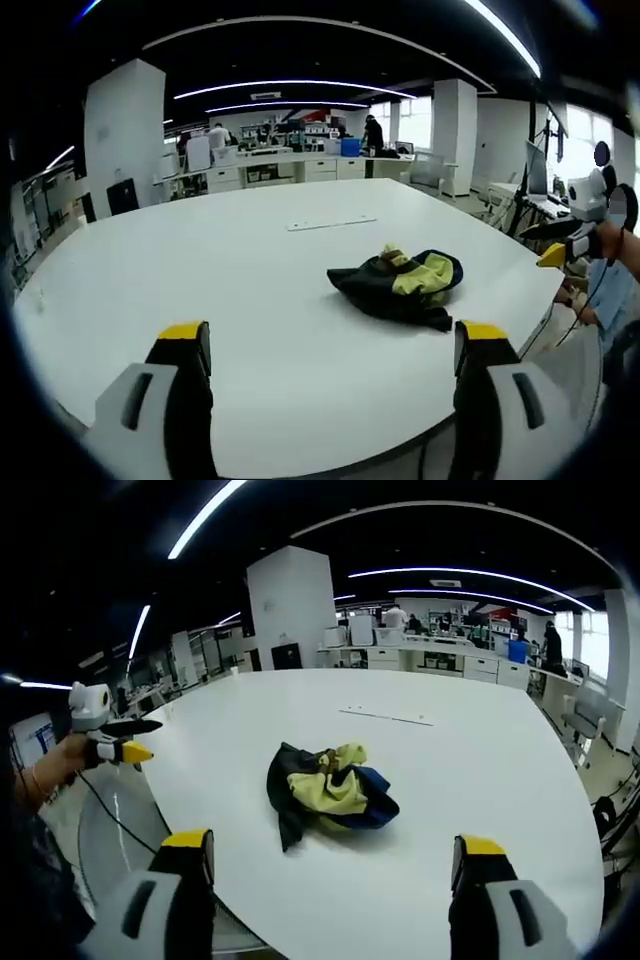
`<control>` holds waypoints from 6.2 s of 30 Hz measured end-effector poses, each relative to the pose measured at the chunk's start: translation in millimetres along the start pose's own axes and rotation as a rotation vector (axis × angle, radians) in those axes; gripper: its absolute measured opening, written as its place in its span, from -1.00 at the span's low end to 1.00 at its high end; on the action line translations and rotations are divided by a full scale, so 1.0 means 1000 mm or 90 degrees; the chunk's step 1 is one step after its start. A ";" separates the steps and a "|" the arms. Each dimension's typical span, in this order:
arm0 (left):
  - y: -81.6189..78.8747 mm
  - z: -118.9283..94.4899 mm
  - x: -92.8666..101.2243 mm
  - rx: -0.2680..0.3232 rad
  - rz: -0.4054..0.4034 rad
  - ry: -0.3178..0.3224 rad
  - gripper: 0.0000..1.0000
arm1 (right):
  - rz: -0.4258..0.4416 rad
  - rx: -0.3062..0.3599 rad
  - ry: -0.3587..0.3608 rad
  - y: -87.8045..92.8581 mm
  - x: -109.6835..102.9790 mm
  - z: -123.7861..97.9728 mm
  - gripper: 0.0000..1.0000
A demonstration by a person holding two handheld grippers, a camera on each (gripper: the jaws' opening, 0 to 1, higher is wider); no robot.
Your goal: Fold the garment on the visible template until the final outline fits inside the template.
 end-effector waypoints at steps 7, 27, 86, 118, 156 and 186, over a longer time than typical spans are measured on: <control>0.000 -0.003 -0.001 -0.003 -0.001 -0.005 0.98 | -0.001 -0.002 0.002 0.001 0.001 -0.002 0.99; -0.001 0.003 -0.003 0.004 -0.011 -0.003 0.91 | -0.001 0.004 0.002 -0.002 0.008 0.001 0.93; 0.019 0.181 -0.001 -0.018 0.067 0.212 -0.13 | -0.012 -0.034 -0.086 -0.004 0.055 0.144 -0.50; 0.046 0.235 0.003 -0.124 0.192 0.283 -0.78 | -0.039 -0.072 -0.087 0.005 0.062 0.169 -0.81; 0.015 0.224 -0.002 -0.094 0.146 0.243 -1.00 | -0.041 -0.060 -0.085 -0.007 0.067 0.163 -1.00; -0.079 0.242 -0.040 0.046 0.088 0.117 -1.00 | -0.016 0.045 0.046 -0.081 0.141 0.147 -1.00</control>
Point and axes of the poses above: the point that each gripper's makers call its tool centre point, and the gripper's own axes: z roughly forward along the fingers, x roughly to its right, y roughly out of its underside, the point moved 9 cm from there along -z, roughly backward along the fingers, and after that the axes turned 6 degrees about x, right-handed, at the moved point
